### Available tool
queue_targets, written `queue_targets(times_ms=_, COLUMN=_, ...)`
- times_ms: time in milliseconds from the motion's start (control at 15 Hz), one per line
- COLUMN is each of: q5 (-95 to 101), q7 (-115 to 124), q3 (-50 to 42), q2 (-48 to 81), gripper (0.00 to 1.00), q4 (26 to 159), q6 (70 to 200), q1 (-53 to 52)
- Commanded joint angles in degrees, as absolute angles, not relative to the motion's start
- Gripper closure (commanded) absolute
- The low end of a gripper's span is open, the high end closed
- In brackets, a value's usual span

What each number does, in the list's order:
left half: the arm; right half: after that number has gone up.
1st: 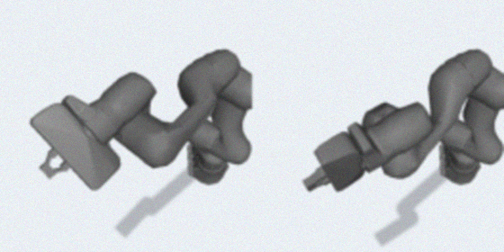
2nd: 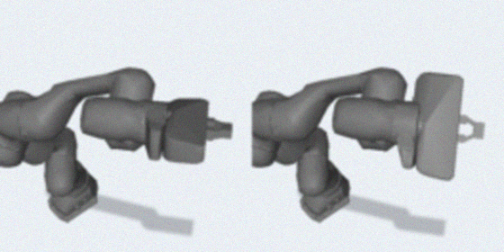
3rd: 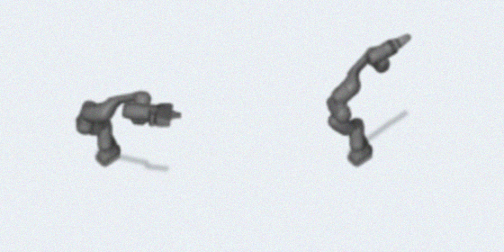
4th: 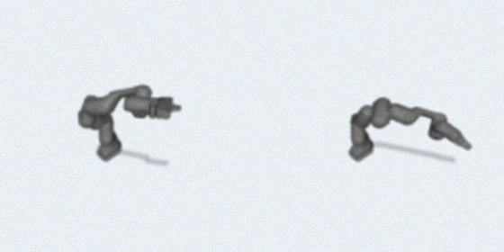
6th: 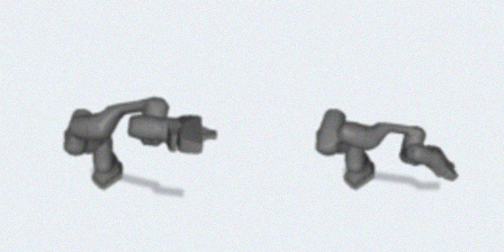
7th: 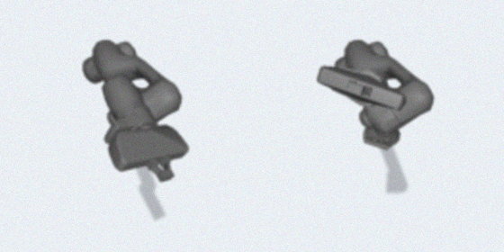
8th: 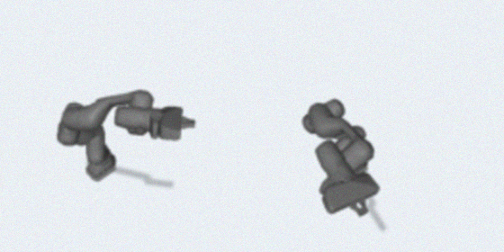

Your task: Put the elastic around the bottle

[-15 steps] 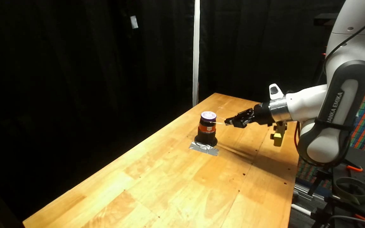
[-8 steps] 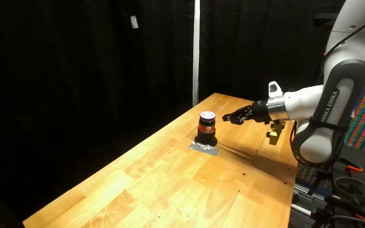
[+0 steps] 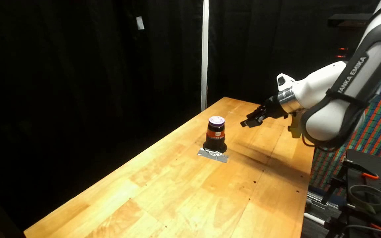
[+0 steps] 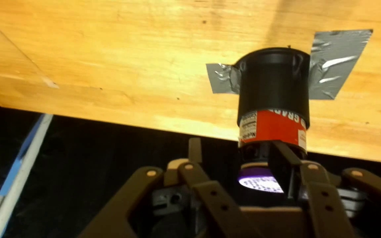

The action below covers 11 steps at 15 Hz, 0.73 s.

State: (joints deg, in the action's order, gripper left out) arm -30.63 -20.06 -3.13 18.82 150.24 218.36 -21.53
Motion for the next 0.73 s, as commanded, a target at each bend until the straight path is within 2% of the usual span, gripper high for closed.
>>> queue_targets(times_ms=0, q5=-43.7, q7=-36.1, q3=-17.1, q2=10.0, gripper=0.11, q4=151.8, q6=203.6, q1=-35.2)
queue_targets(times_ms=133, q5=-49.7, q7=-45.4, q3=-25.9, q2=11.3, gripper=0.0, q4=150.6, q6=199.0, q1=-42.8)
queue_targets(times_ms=400, q5=-62.4, q7=-62.1, q3=-41.0, q2=15.8, gripper=0.0, q4=149.5, q6=192.4, q1=-57.0)
queue_targets(times_ms=667, q5=-64.3, q7=-62.7, q3=-54.1, q2=19.9, gripper=0.0, q4=150.7, q6=187.4, q1=-70.3)
